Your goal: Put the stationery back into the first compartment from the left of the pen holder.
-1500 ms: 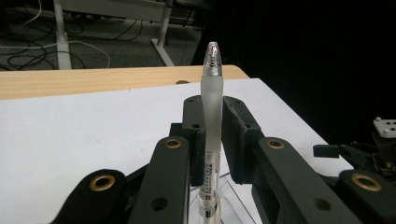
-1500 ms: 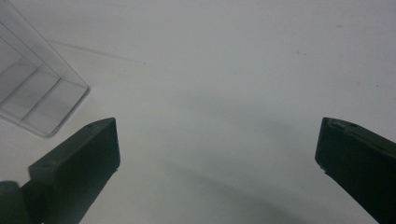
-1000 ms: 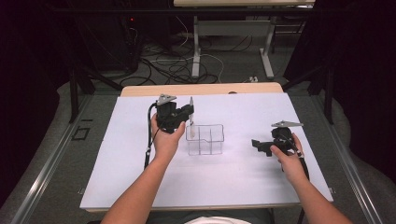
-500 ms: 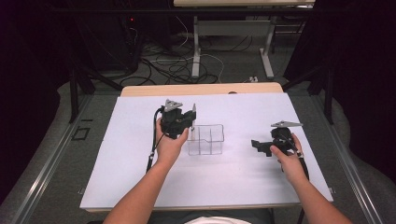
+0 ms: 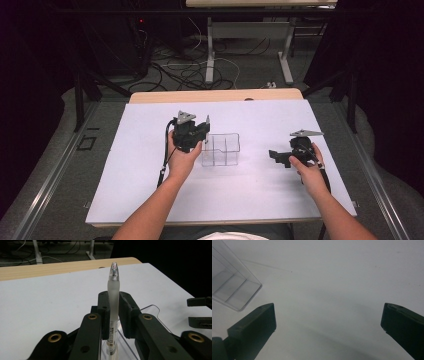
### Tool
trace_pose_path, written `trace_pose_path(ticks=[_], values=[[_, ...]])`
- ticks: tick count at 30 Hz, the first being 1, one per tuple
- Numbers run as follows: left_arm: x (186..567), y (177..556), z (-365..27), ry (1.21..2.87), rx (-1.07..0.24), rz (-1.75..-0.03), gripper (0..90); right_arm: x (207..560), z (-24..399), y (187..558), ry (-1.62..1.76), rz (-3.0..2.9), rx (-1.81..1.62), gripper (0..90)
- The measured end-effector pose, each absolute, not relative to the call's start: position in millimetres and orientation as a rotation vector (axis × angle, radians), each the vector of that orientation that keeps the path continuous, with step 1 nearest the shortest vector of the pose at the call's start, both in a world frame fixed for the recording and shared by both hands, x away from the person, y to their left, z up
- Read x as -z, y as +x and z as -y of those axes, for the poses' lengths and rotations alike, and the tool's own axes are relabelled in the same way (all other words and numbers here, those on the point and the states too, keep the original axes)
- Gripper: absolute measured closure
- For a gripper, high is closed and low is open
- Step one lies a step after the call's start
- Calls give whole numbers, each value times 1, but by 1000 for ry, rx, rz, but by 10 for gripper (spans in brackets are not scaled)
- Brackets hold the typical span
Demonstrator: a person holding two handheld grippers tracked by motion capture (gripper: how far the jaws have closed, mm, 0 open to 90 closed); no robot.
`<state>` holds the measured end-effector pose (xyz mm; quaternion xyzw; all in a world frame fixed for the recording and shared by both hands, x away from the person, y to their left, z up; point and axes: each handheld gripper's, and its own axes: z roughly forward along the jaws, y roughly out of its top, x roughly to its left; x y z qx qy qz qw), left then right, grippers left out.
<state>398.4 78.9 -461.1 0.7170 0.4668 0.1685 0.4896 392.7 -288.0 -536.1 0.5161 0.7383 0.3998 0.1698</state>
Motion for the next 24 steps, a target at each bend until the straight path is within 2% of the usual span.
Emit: trace_pose_path(ticks=[24], values=[[474,397,-77,1784,-423,-1142,801,537,289,395,1470,-2105,-1140,0]])
